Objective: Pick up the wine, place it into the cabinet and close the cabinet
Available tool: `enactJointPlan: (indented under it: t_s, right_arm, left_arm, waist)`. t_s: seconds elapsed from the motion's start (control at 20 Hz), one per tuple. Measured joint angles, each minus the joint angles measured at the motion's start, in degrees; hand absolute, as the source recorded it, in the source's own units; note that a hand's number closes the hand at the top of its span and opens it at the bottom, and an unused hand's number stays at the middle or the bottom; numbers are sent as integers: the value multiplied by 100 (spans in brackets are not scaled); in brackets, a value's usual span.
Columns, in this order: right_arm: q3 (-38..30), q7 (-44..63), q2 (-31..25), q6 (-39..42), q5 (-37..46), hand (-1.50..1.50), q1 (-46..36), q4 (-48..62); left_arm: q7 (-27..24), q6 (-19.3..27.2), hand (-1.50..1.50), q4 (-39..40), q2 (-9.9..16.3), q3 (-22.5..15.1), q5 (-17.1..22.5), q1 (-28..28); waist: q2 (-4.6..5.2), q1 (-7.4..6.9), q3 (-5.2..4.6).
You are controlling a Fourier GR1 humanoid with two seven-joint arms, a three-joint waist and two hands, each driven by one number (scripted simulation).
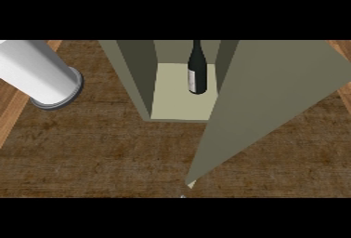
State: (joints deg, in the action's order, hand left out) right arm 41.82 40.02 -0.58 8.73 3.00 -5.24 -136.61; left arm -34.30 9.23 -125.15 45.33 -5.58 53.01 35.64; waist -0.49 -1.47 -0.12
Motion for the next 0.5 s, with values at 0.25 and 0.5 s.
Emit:
enactJointPlan:
  t_s: [0.25,0.5]
  right_arm:
    - [335,-31,-188,-861,404,150,-962,505]
    - [90,56,-27,-1580,273,150,-2229,1486]
  left_arm:
    - [10,-628,-150,122,71,559,229,299]
    - [178,-1118,-150,175,108,1017,503,478]
  waist:
    - [15,-32,-1]
    - [33,-60,1]
